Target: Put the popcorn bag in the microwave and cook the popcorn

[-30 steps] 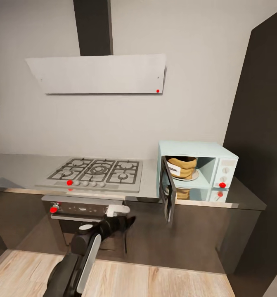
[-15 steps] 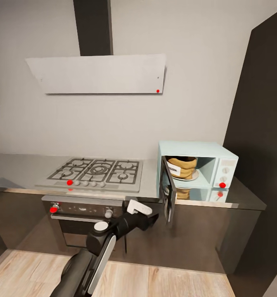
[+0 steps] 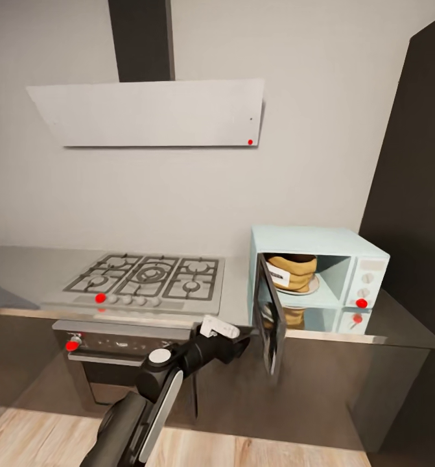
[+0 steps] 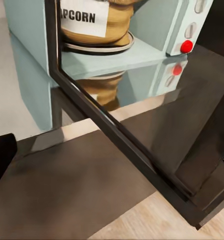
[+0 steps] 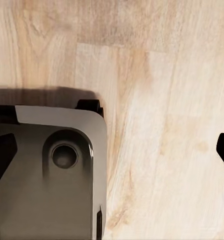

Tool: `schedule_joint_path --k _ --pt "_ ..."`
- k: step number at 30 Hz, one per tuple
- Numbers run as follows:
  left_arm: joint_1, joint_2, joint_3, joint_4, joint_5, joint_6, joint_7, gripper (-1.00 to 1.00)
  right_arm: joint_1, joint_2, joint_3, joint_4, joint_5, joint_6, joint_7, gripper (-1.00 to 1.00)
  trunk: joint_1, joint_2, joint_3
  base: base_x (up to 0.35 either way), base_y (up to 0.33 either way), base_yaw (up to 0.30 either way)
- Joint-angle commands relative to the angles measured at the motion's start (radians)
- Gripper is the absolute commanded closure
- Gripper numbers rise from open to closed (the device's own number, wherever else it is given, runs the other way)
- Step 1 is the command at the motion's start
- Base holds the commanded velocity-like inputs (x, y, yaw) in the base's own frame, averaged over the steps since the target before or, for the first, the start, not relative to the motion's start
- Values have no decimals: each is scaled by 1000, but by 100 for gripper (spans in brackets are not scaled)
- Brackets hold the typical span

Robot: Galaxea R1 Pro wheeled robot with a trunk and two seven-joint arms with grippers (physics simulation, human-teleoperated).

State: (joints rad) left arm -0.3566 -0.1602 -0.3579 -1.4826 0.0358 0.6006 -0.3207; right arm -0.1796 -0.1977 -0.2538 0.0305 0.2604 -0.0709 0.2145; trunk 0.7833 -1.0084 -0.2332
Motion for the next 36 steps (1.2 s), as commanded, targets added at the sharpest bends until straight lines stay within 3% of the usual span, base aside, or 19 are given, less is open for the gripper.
schedule_joint_path --k 1,3,6,8,11,13,14,17,28,36 --pt "-1 -2 0 -1 6 7 -3 -100 -1 -1 -9 3 9 -6 2 -100 0 -1 -1 72 0 0" --pt "-1 -4 -4 0 10 7 -8 -100 -1 -1 -9 3 8 -6 2 -100 0 -1 -1 38 0 0" --pt "-1 -7 -81 1 17 13 -15 -100 -1 -2 -9 3 8 -6 2 -100 0 -1 -1 8 0 0" --pt "-1 -8 -99 1 19 13 -25 -100 -1 -2 -9 3 8 -6 2 -100 0 -1 -1 1 0 0" --pt "-1 -9 -104 5 42 5 -75 -100 -1 -2 -9 3 8 -6 2 -100 0 -1 -1 0 0 0" --pt "-1 -9 -105 19 57 -39 -95 -100 -1 -2 -9 3 8 -7 2 -100 0 -1 -1 0 0 0" --pt "-1 -9 -106 36 62 -94 -101 -100 -1 -2 -9 3 8 -6 2 -100 0 -1 -1 0 0 0" --pt "-1 -9 -106 57 62 -138 -104 -100 -2 -2 -9 3 8 -7 2 -100 0 -1 -1 0 0 0" --pt "-1 -4 -101 60 52 -148 -92 -100 -1 -2 -9 3 8 -7 2 -100 0 -1 -1 12 0 0" --pt "-1 -12 -107 64 63 -155 -95 -100 -1 -2 -9 3 8 -7 2 -100 0 -1 -1 259 0 0"
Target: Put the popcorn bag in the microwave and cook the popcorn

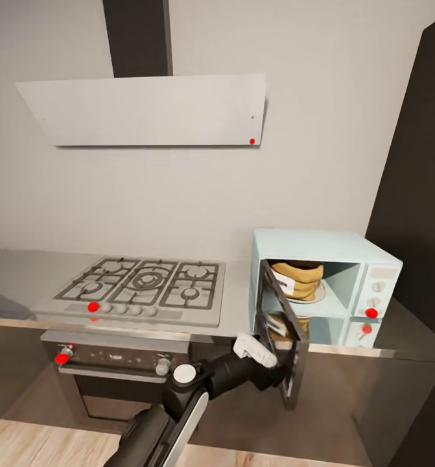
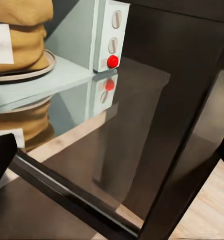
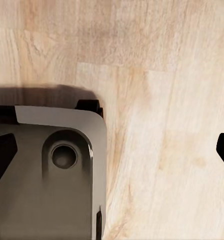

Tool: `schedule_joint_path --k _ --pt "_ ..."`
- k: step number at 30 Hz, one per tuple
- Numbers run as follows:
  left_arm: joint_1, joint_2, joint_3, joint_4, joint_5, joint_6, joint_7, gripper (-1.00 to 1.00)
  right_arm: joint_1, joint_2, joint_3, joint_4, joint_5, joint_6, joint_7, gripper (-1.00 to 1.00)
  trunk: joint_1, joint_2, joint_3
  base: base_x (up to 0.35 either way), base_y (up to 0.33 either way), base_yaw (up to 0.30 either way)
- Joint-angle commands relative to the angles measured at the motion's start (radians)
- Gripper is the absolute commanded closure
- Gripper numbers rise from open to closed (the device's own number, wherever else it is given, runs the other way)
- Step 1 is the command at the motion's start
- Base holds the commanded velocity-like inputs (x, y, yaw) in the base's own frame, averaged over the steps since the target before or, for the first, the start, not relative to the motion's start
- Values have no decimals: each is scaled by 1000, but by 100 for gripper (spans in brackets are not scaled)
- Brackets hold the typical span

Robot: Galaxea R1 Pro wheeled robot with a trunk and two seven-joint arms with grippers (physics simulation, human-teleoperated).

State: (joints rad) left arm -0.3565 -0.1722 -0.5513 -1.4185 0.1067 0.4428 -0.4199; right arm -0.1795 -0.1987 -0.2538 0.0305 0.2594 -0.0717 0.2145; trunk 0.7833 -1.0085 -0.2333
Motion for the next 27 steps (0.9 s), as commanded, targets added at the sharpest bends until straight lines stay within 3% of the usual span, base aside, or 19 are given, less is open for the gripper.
schedule_joint_path --k 1,2,4,6,9,14,27 --pt "-1 -2 83 0 -7 3 3 -100 -1 -1 -9 3 9 -6 2 -100 0 -1 -1 68 0 0" --pt "-1 -2 65 0 -6 5 1 -100 -1 -1 -9 3 9 -6 2 -100 0 -1 -1 28 0 0" --pt "-1 -2 -15 0 -3 6 0 -100 -1 -1 -9 3 9 -6 1 -100 0 -1 -1 7 0 0" --pt "-1 -2 -42 0 12 7 0 -100 -1 -1 -9 3 9 -6 2 -100 0 -1 -1 0 0 0" --pt "-1 -2 -46 0 33 9 0 -100 -1 -1 -9 3 9 -6 2 -100 0 -1 -1 0 0 0" --pt "-1 -2 -53 5 33 7 5 -100 4 -3 -14 3 3 -12 -1 -100 0 -1 -1 0 0 0" --pt "1 15 -23 -50 62 67 51 -100 28 3 -9 3 11 -30 -1 -100 0 -1 -1 0 0 0"
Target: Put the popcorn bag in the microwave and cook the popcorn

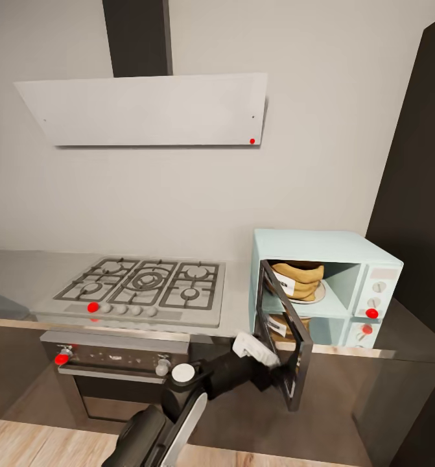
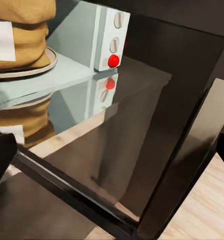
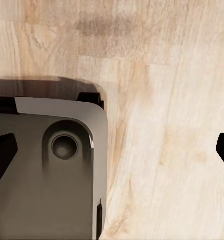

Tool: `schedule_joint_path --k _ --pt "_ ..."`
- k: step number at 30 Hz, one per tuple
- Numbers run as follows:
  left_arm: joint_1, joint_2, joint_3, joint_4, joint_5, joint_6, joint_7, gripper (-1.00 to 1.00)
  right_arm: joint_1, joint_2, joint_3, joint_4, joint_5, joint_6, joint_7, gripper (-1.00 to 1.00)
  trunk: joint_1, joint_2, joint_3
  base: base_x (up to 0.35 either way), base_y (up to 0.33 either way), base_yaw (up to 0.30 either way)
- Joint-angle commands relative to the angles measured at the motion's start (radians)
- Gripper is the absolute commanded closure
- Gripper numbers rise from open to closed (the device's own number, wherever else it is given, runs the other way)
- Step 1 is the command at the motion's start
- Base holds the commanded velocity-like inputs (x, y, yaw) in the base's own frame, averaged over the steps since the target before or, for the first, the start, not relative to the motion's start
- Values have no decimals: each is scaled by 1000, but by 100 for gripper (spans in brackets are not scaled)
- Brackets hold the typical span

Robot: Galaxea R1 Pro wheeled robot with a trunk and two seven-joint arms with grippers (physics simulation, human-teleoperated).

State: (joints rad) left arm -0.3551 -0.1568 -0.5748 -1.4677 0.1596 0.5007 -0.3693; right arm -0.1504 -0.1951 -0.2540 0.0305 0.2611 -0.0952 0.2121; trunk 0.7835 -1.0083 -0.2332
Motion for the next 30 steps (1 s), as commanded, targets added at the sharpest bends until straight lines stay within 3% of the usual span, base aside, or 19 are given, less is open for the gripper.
schedule_joint_path --k 1,3,4,8,13,15,19,21,25,28,30 --pt "-1 1 6 -6 10 15 5 -100 -1 0 -8 3 9 -6 2 -100 0 -1 -1 0 0 0" --pt "0 6 18 -18 11 26 5 -100 -1 0 -8 3 9 -6 2 -100 0 -1 -1 0 0 0" --pt "0 6 119 -35 10 175 6 -100 -1 0 -8 3 9 -6 2 -100 0 -1 -1 0 0 0" --pt "1 2 115 -1 0 162 11 -100 -1 0 -8 3 9 -6 1 -100 0 -1 -1 0 0 0" --pt "1 -18 112 77 6 37 14 -100 -1 -1 -8 3 9 -6 2 -100 0 -1 -1 0 0 0" --pt "-4 -18 112 78 11 34 14 -100 -1 -1 -8 3 9 -6 2 -100 0 -1 -1 0 0 0" --pt "-74 -18 113 79 36 35 13 -100 -1 -1 -8 3 9 -6 3 -100 0 -1 -1 0 0 0" --pt "-81 -18 113 79 61 36 13 -100 -1 -1 -8 3 9 -6 3 -100 0 -1 -1 0 0 0" --pt "-83 -18 108 75 67 36 12 -100 -1 0 -9 3 5 -6 1 -100 0 -1 0 0 0 -29" --pt "-84 -18 64 74 68 36 14 -100 -1 0 -10 3 3 -6 1 -100 0 -1 2 0 0 -169" --pt "-84 -18 56 74 69 36 13 -100 -1 0 -9 3 3 -6 1 -100 0 -1 4 0 0 -201"
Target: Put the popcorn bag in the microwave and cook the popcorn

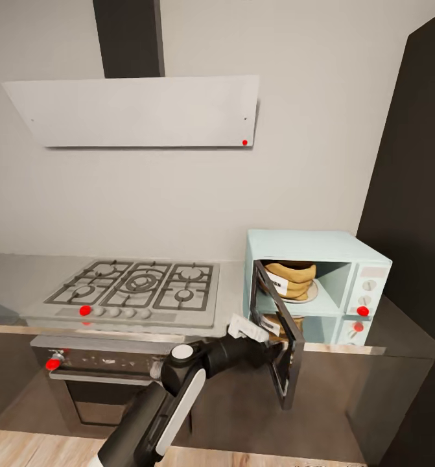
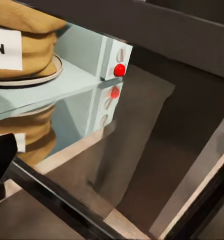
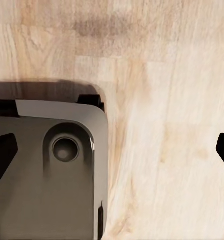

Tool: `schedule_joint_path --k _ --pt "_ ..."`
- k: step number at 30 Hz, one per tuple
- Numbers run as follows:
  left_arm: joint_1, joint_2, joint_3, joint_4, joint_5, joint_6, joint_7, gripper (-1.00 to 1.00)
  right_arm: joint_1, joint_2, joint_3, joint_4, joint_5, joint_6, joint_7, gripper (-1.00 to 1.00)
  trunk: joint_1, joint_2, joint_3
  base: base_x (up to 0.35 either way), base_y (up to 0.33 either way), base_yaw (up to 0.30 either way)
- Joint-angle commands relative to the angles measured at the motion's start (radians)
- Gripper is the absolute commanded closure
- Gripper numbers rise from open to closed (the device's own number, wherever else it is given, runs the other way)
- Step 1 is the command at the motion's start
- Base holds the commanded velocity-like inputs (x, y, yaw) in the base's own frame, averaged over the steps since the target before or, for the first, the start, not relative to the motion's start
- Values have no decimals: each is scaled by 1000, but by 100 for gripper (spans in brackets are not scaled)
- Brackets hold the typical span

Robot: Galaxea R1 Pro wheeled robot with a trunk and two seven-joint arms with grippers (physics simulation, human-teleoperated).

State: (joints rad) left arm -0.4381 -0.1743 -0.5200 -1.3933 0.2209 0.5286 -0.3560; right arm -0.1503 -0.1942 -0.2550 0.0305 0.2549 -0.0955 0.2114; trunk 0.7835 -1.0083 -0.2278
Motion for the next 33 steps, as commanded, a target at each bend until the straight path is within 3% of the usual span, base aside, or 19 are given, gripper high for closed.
schedule_joint_path --k 1,9,33 --pt "-1 0 0 -1 8 8 -1 -100 -2 -1 -9 3 9 -6 2 -100 0 -1 0 0 0 -204" --pt "-1 0 -25 -7 15 7 -1 -100 0 -1 -9 3 9 -6 2 -100 0 -1 7 0 0 -206" --pt "-1 0 -26 -10 16 5 5 -100 0 -2 -9 3 9 -6 2 -100 0 -1 27 0 0 -208"
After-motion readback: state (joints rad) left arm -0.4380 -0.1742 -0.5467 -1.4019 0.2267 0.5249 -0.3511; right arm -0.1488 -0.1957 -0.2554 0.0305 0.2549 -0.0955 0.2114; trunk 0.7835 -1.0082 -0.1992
